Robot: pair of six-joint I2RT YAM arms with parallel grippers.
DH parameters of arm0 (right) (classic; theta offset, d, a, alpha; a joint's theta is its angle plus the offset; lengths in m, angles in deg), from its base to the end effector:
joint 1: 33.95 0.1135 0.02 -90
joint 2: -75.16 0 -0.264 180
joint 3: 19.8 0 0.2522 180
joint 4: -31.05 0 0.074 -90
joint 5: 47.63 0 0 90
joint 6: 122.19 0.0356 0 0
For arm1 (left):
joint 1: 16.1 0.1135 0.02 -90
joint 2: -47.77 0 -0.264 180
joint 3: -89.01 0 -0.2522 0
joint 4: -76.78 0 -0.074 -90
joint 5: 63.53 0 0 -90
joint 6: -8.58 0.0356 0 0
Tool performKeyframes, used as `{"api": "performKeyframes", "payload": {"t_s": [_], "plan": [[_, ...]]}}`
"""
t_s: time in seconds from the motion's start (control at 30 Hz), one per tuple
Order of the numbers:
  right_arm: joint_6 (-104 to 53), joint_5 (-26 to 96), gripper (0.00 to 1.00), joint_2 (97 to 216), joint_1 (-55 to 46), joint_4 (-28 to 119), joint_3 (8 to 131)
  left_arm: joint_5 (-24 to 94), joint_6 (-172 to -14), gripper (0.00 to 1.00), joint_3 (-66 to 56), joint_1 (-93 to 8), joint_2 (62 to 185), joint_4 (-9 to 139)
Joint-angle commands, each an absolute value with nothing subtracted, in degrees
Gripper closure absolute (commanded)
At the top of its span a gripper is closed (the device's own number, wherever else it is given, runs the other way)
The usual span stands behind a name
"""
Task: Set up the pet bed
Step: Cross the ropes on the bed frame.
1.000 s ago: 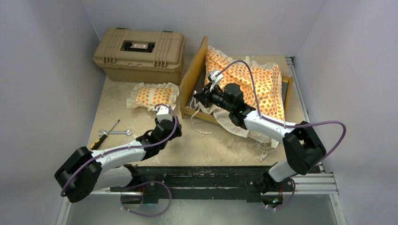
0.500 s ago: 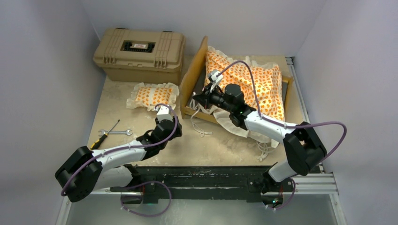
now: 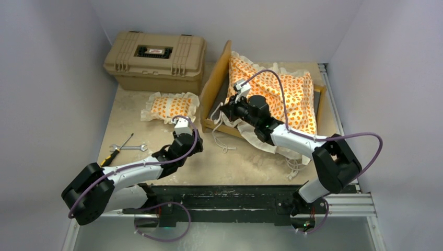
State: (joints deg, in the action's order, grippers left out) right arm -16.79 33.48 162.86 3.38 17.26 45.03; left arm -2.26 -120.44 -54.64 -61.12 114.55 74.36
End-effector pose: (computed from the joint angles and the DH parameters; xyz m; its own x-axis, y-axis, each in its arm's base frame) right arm 0.2746 0.2164 0.2620 -0.3123 0.0918 -0.9455 -0.6613 0.6936 0.2857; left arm 0.1689 -0.1448 0.1713 -0.5087 -0.2720 -0.8169 0.0187 0.9451 -0.3263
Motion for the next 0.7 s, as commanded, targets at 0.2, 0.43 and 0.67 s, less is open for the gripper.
{"api": "performKeyframes", "payload": {"t_s": [0.2,0.43,0.67], "plan": [[-17.6,45.15,1.0,162.93,2.55,19.15,46.8,-2.55,-121.44,0.46,-55.49,-60.76,113.69,76.04],[-19.44,43.9,1.0,163.66,2.54,19.57,48.61,-2.62,-121.47,0.46,-55.59,-60.77,113.53,75.99],[-24.11,48.85,1.0,163.76,2.56,20.09,48.12,-2.88,-121.42,0.46,-55.82,-60.75,113.21,75.8]]}}
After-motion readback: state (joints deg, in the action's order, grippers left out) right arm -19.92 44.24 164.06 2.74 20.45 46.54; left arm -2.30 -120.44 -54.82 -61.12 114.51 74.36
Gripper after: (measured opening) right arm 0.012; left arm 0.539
